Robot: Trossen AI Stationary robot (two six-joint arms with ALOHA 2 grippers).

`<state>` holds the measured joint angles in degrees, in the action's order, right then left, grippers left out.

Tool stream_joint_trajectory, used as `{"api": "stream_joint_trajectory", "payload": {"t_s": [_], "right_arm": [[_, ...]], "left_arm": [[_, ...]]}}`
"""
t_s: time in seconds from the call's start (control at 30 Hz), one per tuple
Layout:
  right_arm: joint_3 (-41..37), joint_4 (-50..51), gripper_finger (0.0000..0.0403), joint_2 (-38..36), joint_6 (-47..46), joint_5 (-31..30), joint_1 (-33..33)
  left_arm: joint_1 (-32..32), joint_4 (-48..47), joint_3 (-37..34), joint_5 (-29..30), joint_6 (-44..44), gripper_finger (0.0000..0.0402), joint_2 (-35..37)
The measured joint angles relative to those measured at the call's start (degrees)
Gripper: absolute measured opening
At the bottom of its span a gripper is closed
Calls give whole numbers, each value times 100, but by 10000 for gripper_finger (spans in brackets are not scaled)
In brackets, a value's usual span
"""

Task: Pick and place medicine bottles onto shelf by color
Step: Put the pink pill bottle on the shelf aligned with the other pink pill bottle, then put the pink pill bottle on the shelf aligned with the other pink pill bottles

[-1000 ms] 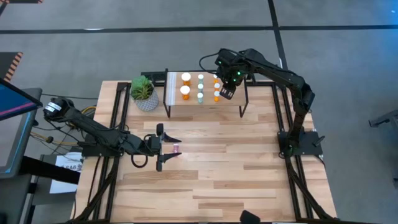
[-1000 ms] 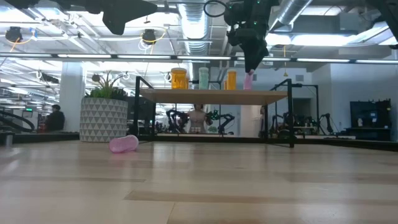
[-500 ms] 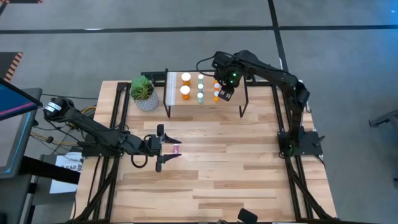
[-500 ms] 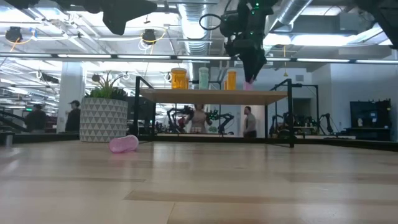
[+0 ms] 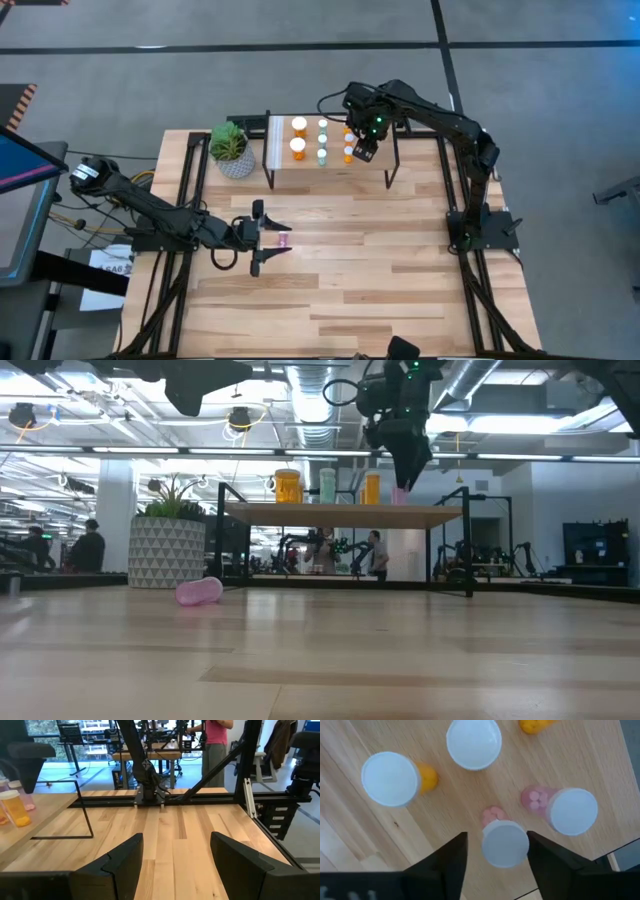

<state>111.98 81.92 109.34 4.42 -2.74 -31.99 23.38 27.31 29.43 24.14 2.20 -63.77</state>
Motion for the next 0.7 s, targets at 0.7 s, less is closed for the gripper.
{"api": "stream_joint_trajectory", "payload": {"t_s": [0.7], "right_arm": [[870,753,256,-948,-337,-217,246]], "left_arm": [[0,-519,0,55,575,222,0]]}}
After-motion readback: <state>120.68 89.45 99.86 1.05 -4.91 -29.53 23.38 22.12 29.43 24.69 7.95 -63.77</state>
